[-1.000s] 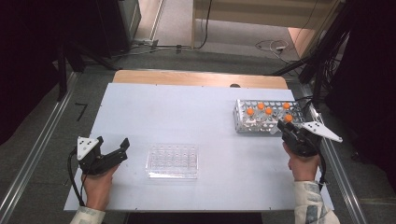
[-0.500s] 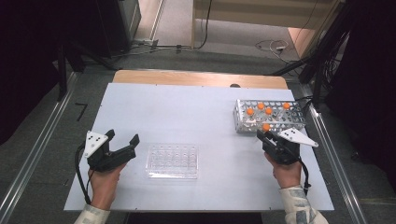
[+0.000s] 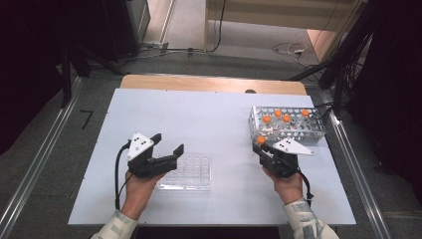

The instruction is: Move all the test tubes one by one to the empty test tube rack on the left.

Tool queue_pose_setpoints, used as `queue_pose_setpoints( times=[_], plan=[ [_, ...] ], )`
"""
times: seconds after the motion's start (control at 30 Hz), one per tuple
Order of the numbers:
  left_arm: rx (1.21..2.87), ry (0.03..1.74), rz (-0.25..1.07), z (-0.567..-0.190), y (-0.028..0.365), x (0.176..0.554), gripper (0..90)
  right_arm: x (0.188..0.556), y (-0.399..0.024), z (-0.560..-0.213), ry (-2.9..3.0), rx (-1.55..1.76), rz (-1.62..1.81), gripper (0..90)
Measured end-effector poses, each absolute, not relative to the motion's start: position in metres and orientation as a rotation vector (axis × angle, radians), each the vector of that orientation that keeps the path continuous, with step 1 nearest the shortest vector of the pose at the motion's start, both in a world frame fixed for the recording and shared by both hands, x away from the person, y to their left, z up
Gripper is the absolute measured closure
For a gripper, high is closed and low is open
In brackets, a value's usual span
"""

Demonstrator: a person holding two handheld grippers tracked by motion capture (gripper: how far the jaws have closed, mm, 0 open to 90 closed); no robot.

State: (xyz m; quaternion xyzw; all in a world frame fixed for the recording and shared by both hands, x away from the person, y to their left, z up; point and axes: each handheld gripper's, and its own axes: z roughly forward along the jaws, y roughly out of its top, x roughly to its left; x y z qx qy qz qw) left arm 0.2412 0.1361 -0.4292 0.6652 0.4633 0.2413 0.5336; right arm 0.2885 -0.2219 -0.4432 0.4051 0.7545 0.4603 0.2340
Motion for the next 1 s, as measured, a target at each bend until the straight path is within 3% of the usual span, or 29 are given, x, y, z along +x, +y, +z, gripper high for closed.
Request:
queue_pose_setpoints(
  times=[0.4,1.0],
  plan=[
    [1.669,0.952,0.477,-0.419,0.071,0.253,22.4,0.283,-0.198,-0.444,2.137,1.035,1.272,72.3],
    [1.757,0.837,0.382,-0.424,0.012,0.270,46.3,0.277,-0.180,-0.448,2.202,0.964,1.250,72.3]
  ],
)
